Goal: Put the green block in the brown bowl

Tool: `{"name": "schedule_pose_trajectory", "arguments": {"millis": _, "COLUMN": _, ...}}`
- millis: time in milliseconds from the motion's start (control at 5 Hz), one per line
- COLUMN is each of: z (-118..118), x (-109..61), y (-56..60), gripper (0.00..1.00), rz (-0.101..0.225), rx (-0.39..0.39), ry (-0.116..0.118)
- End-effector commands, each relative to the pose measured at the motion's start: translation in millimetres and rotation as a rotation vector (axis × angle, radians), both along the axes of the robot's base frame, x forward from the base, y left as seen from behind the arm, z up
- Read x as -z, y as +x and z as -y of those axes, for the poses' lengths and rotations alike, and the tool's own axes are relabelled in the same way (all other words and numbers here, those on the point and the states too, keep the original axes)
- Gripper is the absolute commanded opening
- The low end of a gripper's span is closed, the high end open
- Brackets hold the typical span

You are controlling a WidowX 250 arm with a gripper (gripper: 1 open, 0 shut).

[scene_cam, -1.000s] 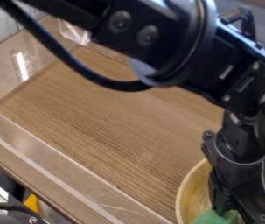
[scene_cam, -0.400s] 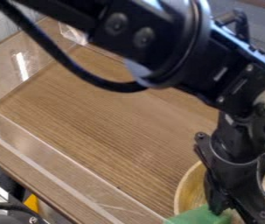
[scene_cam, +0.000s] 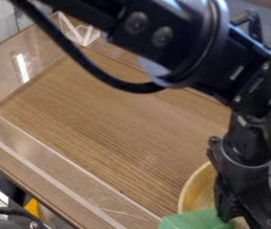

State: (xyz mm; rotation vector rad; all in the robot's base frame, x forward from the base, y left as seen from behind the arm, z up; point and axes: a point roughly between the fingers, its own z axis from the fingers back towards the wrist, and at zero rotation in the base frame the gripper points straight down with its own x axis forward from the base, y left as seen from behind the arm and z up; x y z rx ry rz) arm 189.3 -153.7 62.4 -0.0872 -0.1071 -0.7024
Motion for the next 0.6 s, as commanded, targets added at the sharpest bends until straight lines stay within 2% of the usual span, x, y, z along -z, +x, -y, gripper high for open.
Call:
{"name": "schedule_pose_trajectory", "arguments": {"millis": 0, "z": 2, "x": 1.1, "y": 11.4, "gripper": 0.00, "rz": 0.028, "rx": 0.033, "ry": -0.029}}
{"name": "schedule_pose_trajectory", "arguments": {"millis": 200, "z": 0, "x": 11.8, "y": 15.3, "gripper": 0.00, "rz": 0.021, "rx": 0.053, "ry": -0.032}}
{"name": "schedule_pose_trajectory", "arguments": {"millis": 400, "z": 2, "x": 10.6, "y": 16.0, "gripper": 0.00, "rz": 0.014, "rx": 0.047, "ry": -0.035}}
